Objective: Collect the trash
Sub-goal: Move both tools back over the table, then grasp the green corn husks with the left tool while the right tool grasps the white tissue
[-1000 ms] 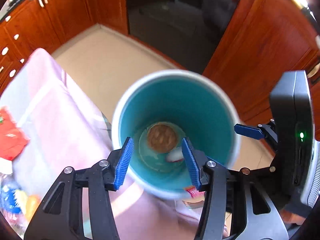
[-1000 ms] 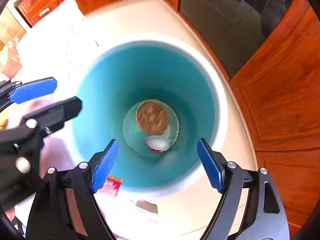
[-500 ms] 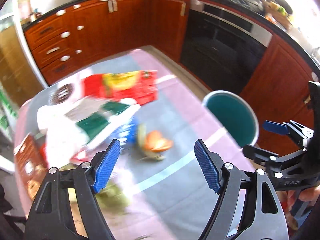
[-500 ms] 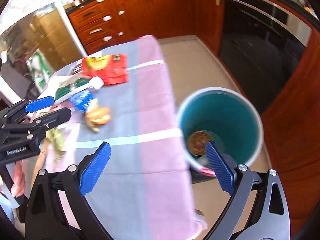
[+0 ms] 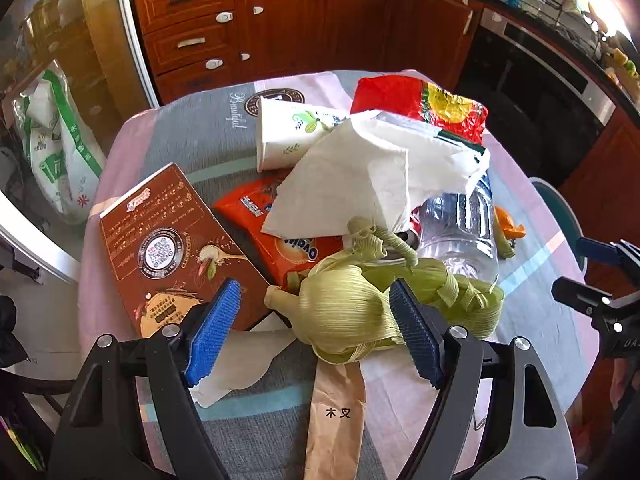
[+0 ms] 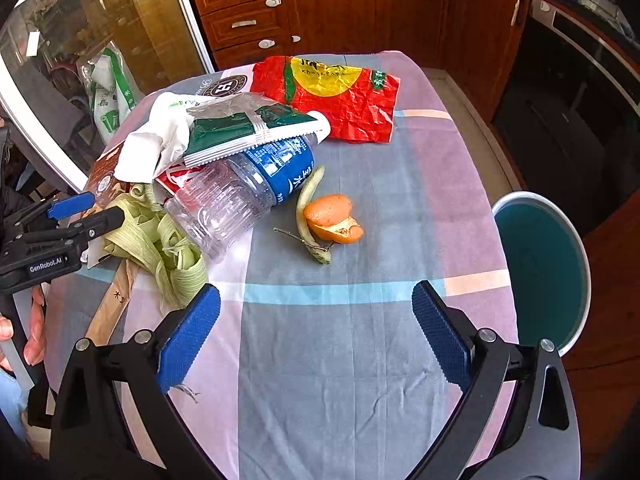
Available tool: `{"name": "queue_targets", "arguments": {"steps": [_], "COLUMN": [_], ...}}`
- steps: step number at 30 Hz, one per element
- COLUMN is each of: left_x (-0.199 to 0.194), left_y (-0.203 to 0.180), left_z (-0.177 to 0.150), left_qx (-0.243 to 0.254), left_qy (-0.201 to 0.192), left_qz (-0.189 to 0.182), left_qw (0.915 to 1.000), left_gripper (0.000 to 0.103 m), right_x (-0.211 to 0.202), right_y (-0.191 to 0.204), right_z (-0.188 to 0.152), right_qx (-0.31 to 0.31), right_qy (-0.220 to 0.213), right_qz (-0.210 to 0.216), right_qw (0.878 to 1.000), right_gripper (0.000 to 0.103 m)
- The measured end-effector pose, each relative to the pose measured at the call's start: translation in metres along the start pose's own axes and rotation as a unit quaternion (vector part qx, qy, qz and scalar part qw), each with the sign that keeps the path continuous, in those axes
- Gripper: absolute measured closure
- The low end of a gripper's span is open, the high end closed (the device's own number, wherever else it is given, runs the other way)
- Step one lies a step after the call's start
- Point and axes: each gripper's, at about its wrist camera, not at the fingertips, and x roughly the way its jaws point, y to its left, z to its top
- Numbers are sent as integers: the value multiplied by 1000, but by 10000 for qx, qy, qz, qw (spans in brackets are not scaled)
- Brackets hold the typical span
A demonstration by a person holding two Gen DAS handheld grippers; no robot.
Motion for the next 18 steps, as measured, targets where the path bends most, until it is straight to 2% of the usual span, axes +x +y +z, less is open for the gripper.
{"name": "queue_targets", "arguments": {"steps": [8,10,12,14,18], "left_x": [21,20,18,14,8], "left_y": [-4,-5,-7,-8,-12], "left_z": [-4,-4,-5,-7,-12], "left_qx": [143,183,236,268,361], "left_qy": [-64,-158,-263,-313,-341], "left_qz": [-104,-38,63,51,-123], "left_qw": [9998,9997,9994,9991,9987], "left_gripper": [28,33,47,53,57], "right_x": [24,29,34,39,55], "right_y": [-12,-11,-8,-5,2], "right_z": [7,10,15,21,31], "right_qx": [255,222,136,49,-99], "right_qy": [145,159,134,58,44], "right_qz": [-103,-75,-81,-110,-111], "right_qw": [9995,9996,9998,9999,9999], "right_gripper": [10,10,10,10,12]}}
